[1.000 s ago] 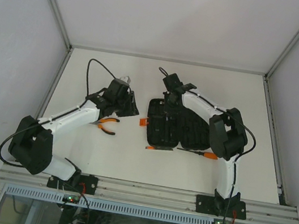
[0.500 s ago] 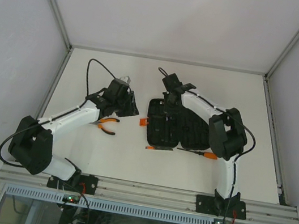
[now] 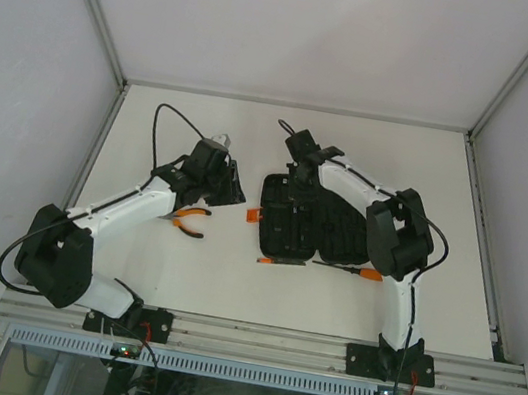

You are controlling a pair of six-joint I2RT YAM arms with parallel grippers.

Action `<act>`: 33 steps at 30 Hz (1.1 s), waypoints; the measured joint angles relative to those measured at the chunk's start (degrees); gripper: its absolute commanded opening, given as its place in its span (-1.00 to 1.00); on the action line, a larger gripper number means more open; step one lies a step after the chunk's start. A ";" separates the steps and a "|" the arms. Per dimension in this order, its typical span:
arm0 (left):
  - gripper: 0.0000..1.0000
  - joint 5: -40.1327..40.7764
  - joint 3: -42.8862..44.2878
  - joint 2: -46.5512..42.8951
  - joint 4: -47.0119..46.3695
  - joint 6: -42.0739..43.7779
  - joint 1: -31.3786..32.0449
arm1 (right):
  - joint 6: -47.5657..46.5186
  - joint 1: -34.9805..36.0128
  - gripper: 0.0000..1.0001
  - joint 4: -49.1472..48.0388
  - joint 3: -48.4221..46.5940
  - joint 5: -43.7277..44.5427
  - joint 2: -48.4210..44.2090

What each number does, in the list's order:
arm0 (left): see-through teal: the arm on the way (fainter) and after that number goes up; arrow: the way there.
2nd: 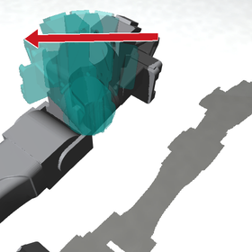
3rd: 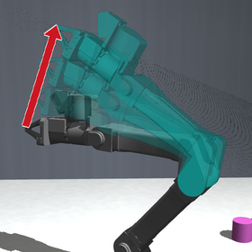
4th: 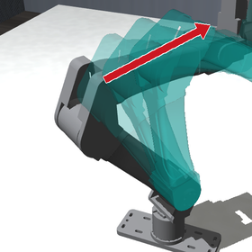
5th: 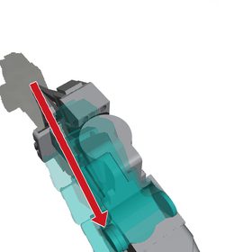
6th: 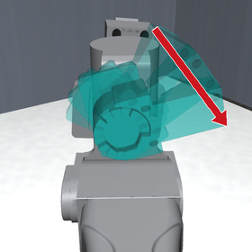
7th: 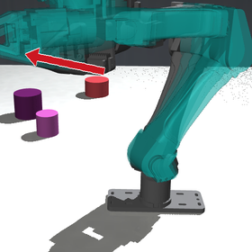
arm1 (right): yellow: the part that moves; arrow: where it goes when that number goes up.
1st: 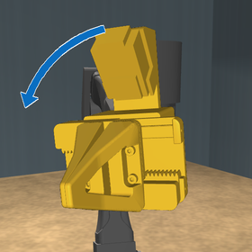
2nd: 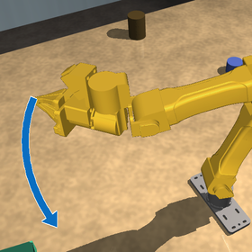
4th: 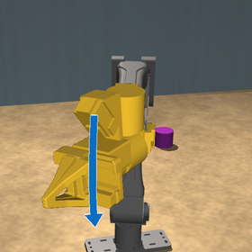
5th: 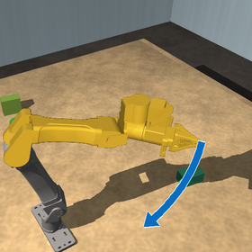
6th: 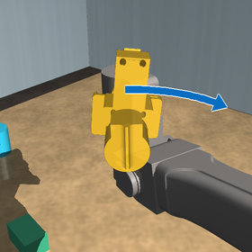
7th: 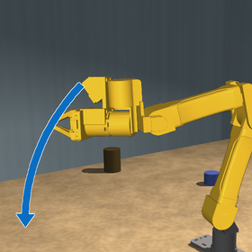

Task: Sort the tools into containers
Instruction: Place the hammer in the storage box.

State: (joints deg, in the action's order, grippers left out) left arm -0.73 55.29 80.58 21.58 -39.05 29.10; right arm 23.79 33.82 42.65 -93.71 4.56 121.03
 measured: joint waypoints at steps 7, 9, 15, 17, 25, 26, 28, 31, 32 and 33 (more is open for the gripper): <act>-0.13 -0.02 0.00 0.00 0.00 0.00 0.00 | -0.04 0.00 -1.00 1.49 -1.42 -0.31 1.18; -0.14 -0.02 0.00 0.00 0.00 0.00 0.00 | -0.07 0.00 -1.00 2.12 -1.75 -0.31 1.66; -0.13 -0.07 0.00 0.00 0.00 0.00 0.00 | -0.09 0.07 -1.00 3.10 -2.54 -0.33 3.15; -0.13 -0.07 0.00 0.00 0.00 0.00 0.00 | -0.22 0.17 -1.00 3.39 -2.84 -0.33 3.48; -0.14 -0.11 0.00 0.00 0.00 0.00 0.00 | -0.57 0.57 -1.00 5.11 -4.66 0.04 4.70; -0.14 -0.13 0.00 0.00 0.00 0.00 0.00 | -0.59 0.63 -1.00 5.16 -4.68 0.17 4.74; -0.16 -0.15 0.00 0.00 0.00 0.00 0.00 | -0.66 0.79 -1.00 5.14 -4.72 0.59 4.94; -0.20 -0.52 0.00 0.00 -0.02 0.00 -0.02 | -0.79 1.20 -1.00 5.16 -5.01 1.46 5.35; -0.21 -0.76 0.00 0.00 -0.04 0.00 -0.02 | -0.83 1.38 -1.00 5.14 -4.98 1.90 5.35; -0.22 -0.98 0.00 0.00 -0.04 0.00 -0.02 | -0.83 1.51 -1.00 5.07 -4.94 2.21 5.33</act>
State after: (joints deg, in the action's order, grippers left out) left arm -1.72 55.29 80.58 21.54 -39.05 29.08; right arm 22.96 35.33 47.72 -98.65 6.76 126.37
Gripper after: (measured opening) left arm 0.404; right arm 0.005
